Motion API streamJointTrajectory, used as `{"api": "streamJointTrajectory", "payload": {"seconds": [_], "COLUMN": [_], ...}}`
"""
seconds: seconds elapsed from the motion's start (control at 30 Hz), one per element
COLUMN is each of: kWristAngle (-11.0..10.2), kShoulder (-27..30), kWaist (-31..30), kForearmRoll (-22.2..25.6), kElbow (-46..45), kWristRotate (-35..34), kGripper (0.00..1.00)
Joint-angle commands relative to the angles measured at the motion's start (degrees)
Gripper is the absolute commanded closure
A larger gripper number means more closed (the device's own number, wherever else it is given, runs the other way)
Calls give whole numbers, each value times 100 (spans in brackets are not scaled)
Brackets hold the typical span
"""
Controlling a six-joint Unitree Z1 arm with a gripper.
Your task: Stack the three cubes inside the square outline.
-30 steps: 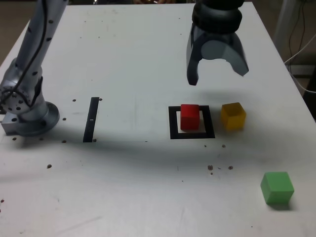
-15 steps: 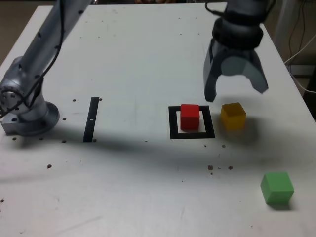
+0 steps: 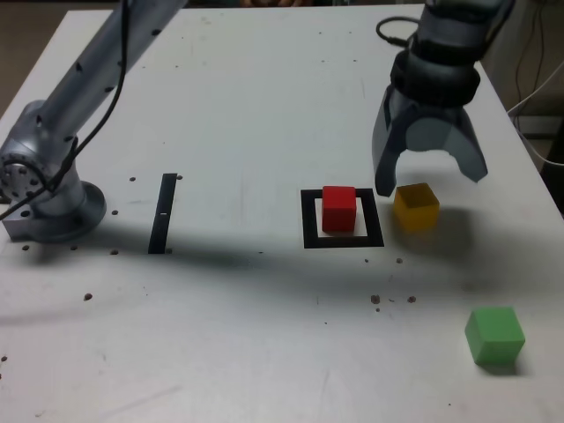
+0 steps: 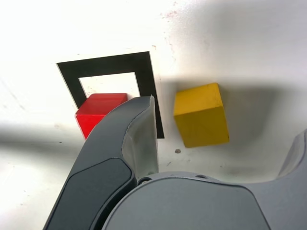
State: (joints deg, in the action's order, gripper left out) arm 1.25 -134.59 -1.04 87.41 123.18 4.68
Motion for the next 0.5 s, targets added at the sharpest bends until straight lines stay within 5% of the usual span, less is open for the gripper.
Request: {"api": "streamJointTrajectory", "payload": {"seconds": [0.0,0.47], "kWristAngle": [37,199], "kShoulder": [-111,-459], "kWaist": [-11,-11], "kForearmRoll": [-12,-4], "kElbow": [61,131], "kWristRotate": [-11,-11], "kGripper": [1,9]}}
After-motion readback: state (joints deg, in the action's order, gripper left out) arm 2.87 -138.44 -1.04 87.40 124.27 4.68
